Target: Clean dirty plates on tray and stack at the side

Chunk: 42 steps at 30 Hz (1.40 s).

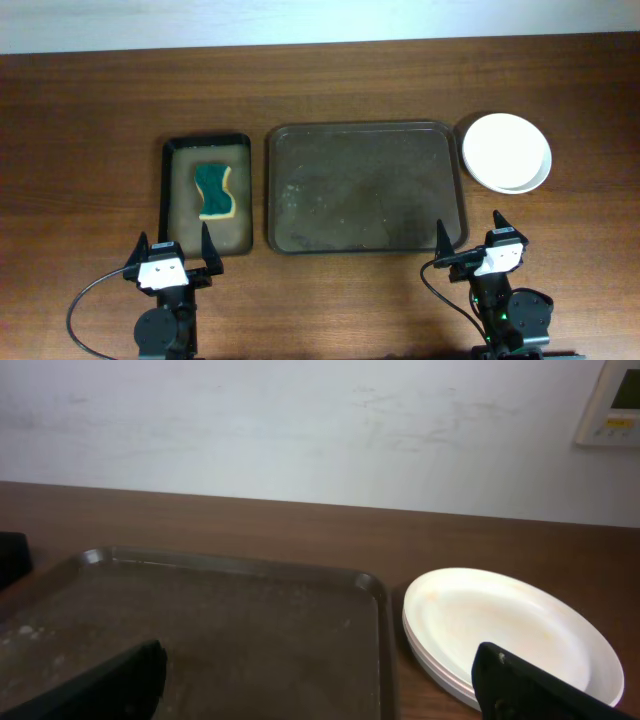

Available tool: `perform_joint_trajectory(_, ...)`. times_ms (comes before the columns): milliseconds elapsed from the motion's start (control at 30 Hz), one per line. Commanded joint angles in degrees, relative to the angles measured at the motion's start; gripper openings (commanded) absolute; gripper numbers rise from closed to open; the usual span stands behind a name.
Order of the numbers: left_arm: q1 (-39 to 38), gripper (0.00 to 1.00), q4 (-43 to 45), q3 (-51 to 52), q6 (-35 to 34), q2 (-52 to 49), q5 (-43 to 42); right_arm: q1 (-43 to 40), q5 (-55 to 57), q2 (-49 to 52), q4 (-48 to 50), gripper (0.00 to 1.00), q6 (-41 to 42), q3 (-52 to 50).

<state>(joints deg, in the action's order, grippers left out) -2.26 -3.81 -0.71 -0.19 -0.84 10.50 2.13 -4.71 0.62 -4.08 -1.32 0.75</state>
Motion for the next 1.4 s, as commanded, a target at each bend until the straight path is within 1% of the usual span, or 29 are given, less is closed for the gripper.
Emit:
perform_joint_trajectory(0,0.31,1.0,-0.24,0.24,1.09,0.57,-0.44,0.37,0.48,-0.42,-0.09,0.98,0.04,-0.44)
perform_joint_trajectory(200,0.31,0.99,-0.26,0.22,2.01,0.57,-0.61,0.37,0.48,-0.42,-0.11,0.98,0.04,-0.44)
perform_joint_trajectory(1367,0.31,0.99,-0.13,0.22,1.97,0.55,-0.61,0.37,0.48,-0.42,-0.09,0.98,0.04,-0.44)
